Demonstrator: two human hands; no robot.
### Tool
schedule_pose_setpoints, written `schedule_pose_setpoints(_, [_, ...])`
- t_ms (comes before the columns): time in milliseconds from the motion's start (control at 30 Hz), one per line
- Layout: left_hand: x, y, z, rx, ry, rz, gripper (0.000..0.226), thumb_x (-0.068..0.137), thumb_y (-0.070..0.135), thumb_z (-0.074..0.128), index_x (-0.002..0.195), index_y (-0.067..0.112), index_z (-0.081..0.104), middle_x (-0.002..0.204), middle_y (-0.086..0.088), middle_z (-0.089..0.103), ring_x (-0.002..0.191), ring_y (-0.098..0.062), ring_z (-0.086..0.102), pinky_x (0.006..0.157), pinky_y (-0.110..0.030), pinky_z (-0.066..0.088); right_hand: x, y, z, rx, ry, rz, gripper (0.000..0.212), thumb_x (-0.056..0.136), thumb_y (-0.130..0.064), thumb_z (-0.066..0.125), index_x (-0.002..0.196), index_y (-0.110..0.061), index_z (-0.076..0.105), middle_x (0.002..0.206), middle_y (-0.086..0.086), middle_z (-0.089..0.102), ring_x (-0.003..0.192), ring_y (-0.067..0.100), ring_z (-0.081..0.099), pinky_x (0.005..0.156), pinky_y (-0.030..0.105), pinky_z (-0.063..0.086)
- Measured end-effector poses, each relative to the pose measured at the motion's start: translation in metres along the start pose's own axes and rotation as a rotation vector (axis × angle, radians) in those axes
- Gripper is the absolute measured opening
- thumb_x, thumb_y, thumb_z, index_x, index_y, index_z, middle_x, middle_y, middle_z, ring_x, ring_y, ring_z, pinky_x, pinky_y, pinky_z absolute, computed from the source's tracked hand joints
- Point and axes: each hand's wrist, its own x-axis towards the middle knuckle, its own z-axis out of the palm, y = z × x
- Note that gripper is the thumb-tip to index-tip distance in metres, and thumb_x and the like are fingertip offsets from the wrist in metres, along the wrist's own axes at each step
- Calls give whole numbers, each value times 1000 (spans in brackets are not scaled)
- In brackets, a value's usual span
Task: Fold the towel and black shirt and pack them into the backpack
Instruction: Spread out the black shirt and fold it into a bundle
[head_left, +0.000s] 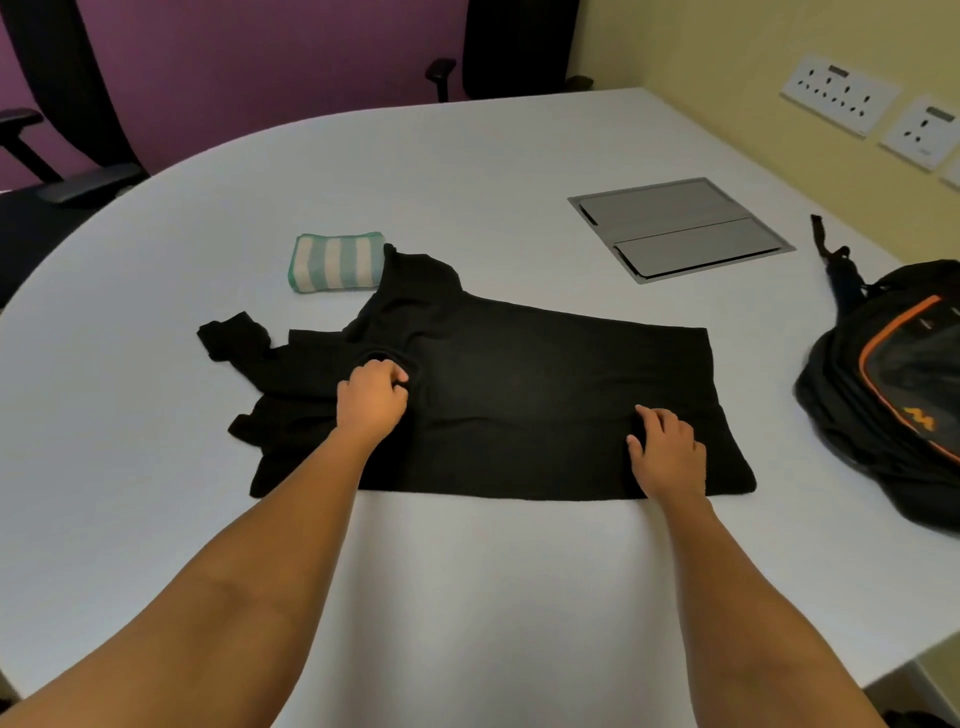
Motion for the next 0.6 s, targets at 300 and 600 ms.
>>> schedule_pose_setpoints(300, [5,12,32,285,-272,78,29,91,18,58,120,22,59,131,-3,51,123,-24,46,105,-38,33,3,65,15,18,-109,66,55,101,-42,28,152,-25,13,160,4,10,147,25,8,117,43,15])
schedule_pose_setpoints(600, [42,9,1,138,-34,85,18,91,0,50,97,8,65,111,-12,53,96,-28,56,85,-35,44,-5,85,33,21,-22,63,55,100,-43,24,152,-27,11,160,3,10,148,22,6,118,39,8])
